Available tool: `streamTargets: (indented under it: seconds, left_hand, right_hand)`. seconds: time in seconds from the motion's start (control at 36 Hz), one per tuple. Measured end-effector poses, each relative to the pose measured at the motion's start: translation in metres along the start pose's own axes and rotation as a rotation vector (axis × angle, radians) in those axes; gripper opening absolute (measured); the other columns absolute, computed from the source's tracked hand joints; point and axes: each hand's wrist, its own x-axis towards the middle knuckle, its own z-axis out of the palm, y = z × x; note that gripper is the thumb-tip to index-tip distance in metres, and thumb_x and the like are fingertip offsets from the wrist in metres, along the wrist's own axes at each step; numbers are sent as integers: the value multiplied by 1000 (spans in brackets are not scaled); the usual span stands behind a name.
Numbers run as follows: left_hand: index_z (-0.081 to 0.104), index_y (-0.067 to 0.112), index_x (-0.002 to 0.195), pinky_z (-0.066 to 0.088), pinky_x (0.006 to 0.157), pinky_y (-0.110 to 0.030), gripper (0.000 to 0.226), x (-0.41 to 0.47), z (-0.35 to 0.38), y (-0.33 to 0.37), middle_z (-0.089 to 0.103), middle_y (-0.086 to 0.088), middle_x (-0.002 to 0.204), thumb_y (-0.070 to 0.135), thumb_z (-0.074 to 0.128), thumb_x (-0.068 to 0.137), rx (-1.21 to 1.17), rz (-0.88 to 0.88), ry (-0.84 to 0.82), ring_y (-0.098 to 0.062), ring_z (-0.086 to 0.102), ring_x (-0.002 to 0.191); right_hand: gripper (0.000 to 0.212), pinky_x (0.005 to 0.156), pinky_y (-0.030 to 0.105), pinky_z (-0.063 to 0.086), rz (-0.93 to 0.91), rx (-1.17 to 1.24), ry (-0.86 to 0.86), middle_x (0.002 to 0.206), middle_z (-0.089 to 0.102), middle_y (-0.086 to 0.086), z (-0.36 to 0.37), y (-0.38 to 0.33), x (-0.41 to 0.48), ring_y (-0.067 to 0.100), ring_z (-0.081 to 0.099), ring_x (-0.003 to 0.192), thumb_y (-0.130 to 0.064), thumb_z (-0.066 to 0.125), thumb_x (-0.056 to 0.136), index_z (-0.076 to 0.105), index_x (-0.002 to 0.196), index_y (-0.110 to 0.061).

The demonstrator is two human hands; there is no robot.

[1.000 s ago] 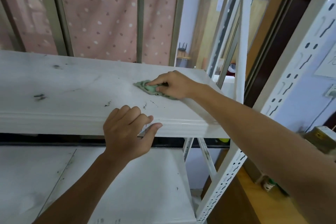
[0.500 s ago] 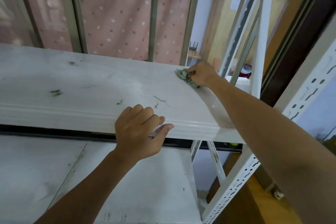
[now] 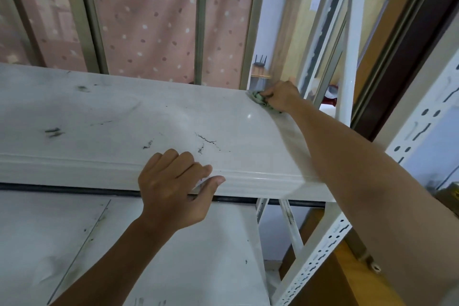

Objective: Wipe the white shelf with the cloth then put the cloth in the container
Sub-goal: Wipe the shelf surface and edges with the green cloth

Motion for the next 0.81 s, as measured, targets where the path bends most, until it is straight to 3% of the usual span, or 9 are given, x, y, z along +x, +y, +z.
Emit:
streamTargets:
  seconds: [0.08, 0.25, 0.33, 0.39, 0.47, 0.56, 0.64, 0.75, 0.81]
  left_hand:
    - [72, 12, 62, 37, 47, -38, 28, 0, 0, 1, 56, -2, 57, 30, 90, 74, -13, -9, 3, -27, 48, 49]
    - [71, 11, 63, 37, 48, -38, 30, 0, -1, 2, 57, -2, 59, 30, 87, 79, -35, -26, -3, -27, 48, 51]
    - [69, 11, 64, 37, 48, -39, 31, 0, -2, 2, 55, -2, 59, 31, 85, 81, -39, -27, 1, -26, 46, 53]
    - [68, 12, 63, 35, 49, -37, 31, 1, -3, 1, 52, -1, 59, 32, 84, 82, -27, -16, 2, -24, 43, 56]
    - [66, 14, 62, 32, 51, -35, 33, 2, -4, 2, 49, 1, 58, 33, 81, 85, -10, -12, -23, -24, 41, 56]
    - [66, 14, 62, 32, 50, -36, 34, 2, -5, 1, 50, 0, 57, 33, 80, 86, -9, -1, -44, -25, 42, 54]
    - [68, 14, 63, 33, 49, -36, 33, 4, -6, 1, 51, 1, 57, 34, 81, 86, -16, -8, -42, -24, 43, 54]
    - [71, 13, 65, 34, 49, -35, 31, 2, -5, 1, 52, 0, 57, 34, 83, 85, -27, -23, -35, -23, 44, 54]
    - [71, 13, 65, 34, 49, -35, 31, 2, -4, 2, 53, 0, 58, 34, 83, 85, -30, -20, -34, -23, 44, 54]
  right_hand:
    - [36, 93, 28, 49, -117, 95, -5, 119, 69, -6, -3, -15, -20, 17, 60, 106, -12, 54, 94, 68, 122, -28]
    - [30, 67, -3, 31, -428, 165, -80, 106, 73, -7, -22, -57, -79, -3, 54, 80, -17, 66, 91, 69, 120, -28]
    - [28, 69, -2, 32, -467, 215, -96, 94, 75, -10, -29, -65, -115, -5, 53, 66, -20, 66, 91, 70, 118, -29]
    - [28, 65, 0, 35, -434, 297, -121, 88, 74, -11, -27, -65, -134, -7, 53, 58, -20, 66, 91, 70, 117, -30]
    - [27, 69, 2, 39, -404, 361, -112, 101, 73, -15, -27, -62, -152, -14, 58, 72, -22, 67, 91, 71, 117, -29]
    - [28, 81, 9, 41, -348, 290, -84, 112, 71, -8, -34, -55, -152, 5, 65, 99, -21, 67, 91, 71, 118, -27]
    - [32, 87, 20, 48, -218, 140, -46, 116, 71, -5, -36, -38, -141, 17, 64, 105, -16, 59, 92, 70, 119, -29]
    - [42, 78, 32, 56, 21, -60, 1, 112, 68, 3, -32, 1, -130, 26, 63, 94, -12, 44, 91, 71, 118, -31]
    - [38, 58, 28, 51, 104, -136, 21, 102, 65, 5, -30, 18, -129, 26, 59, 83, -10, 43, 89, 71, 111, -22]
